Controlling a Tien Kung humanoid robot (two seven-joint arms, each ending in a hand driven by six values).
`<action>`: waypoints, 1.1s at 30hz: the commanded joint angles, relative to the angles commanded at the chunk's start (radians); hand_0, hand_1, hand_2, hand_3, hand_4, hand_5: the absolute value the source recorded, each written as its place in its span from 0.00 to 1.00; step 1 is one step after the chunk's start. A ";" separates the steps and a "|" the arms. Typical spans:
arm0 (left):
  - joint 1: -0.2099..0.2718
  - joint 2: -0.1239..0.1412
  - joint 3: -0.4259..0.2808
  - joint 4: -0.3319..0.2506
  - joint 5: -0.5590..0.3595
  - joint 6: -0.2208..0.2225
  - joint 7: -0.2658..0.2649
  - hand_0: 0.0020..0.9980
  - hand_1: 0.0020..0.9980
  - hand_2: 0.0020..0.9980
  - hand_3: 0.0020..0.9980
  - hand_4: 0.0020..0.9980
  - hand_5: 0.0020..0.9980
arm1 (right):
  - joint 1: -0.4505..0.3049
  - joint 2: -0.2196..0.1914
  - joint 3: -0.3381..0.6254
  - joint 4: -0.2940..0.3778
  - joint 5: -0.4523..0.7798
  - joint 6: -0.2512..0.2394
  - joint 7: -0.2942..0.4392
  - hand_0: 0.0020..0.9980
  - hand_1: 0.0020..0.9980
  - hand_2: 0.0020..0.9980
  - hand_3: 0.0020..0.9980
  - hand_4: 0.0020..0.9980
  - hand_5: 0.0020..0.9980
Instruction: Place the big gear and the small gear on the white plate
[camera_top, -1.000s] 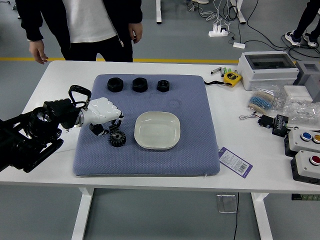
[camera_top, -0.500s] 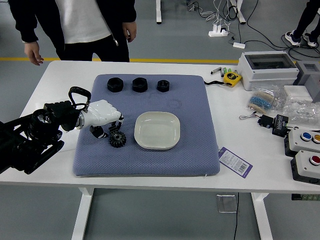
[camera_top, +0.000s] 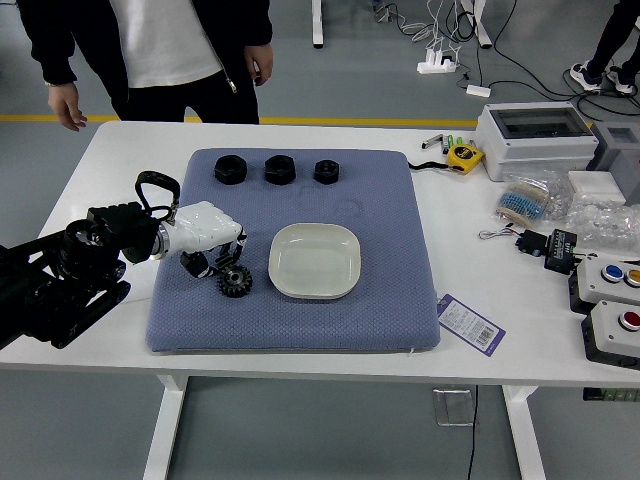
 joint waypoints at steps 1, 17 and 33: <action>-0.001 -0.001 -0.001 0.000 -0.001 0.000 0.001 0.41 0.34 0.40 0.47 0.66 0.00 | 0.000 0.000 0.000 0.000 0.000 0.000 0.000 0.66 0.65 0.73 0.59 0.79 0.73; -0.009 -0.006 -0.019 0.020 -0.014 0.012 0.004 0.37 0.30 0.36 0.43 0.57 0.00 | 0.004 -0.001 -0.006 0.000 0.011 0.002 0.003 0.66 0.65 0.73 0.59 0.79 0.73; -0.012 0.004 -0.139 -0.044 0.008 0.005 0.026 0.37 0.29 0.36 0.43 0.53 0.00 | 0.008 -0.002 -0.006 0.000 0.010 0.002 0.002 0.66 0.65 0.73 0.59 0.79 0.73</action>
